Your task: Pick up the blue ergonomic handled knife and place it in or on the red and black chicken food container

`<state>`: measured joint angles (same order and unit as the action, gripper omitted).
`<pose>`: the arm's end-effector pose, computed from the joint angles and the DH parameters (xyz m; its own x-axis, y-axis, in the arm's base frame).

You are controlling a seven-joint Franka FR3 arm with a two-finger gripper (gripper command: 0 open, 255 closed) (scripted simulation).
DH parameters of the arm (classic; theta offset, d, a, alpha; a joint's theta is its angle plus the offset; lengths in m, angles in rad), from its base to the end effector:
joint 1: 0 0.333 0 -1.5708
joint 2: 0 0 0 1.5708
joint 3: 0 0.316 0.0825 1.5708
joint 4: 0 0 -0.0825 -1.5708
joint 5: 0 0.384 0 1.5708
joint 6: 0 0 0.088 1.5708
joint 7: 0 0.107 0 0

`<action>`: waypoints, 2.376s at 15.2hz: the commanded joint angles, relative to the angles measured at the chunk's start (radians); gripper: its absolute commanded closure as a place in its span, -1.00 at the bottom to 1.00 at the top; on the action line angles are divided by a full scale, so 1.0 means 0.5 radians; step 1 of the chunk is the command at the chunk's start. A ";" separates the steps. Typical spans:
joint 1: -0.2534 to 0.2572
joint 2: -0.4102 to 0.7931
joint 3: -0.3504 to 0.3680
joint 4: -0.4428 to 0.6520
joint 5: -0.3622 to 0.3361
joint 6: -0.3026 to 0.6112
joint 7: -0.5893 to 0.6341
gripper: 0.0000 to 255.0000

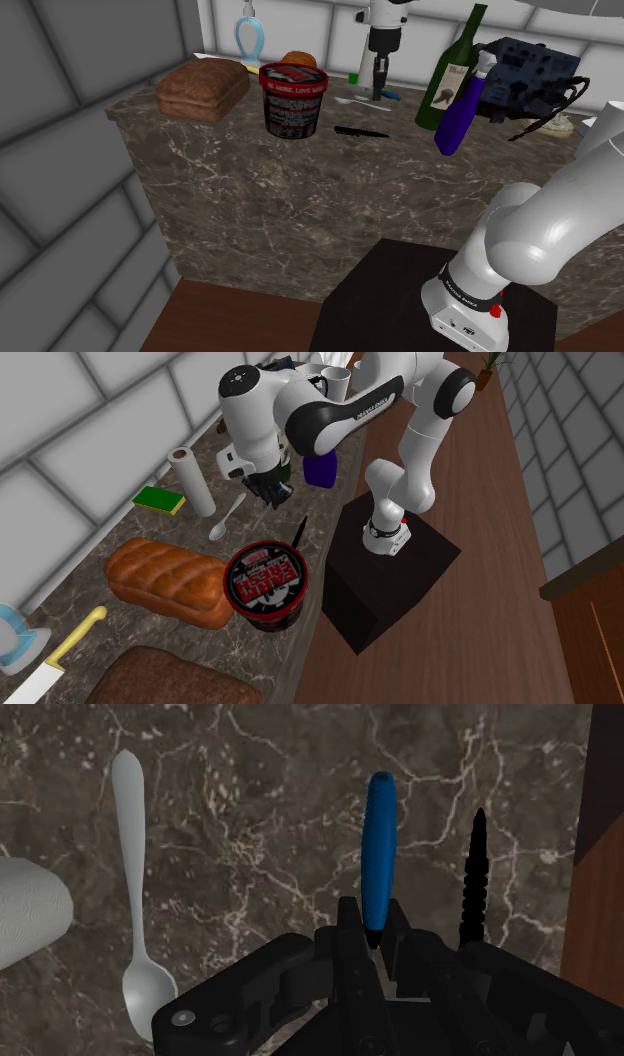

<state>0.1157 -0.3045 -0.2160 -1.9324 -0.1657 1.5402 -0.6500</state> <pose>0.4472 -0.0762 0.6021 0.8375 0.5292 -0.1358 0.5367 -0.8434 0.0235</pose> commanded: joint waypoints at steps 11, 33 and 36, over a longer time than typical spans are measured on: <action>0.007 0.082 0.010 0.412 0.015 -0.330 -0.042 1.00; 0.142 0.635 0.164 1.393 0.144 -0.795 0.206 1.00; 0.194 0.821 0.212 1.632 0.175 -0.858 0.314 1.00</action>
<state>0.2041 0.0720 -0.1179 -1.1664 -0.0834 1.1285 -0.5115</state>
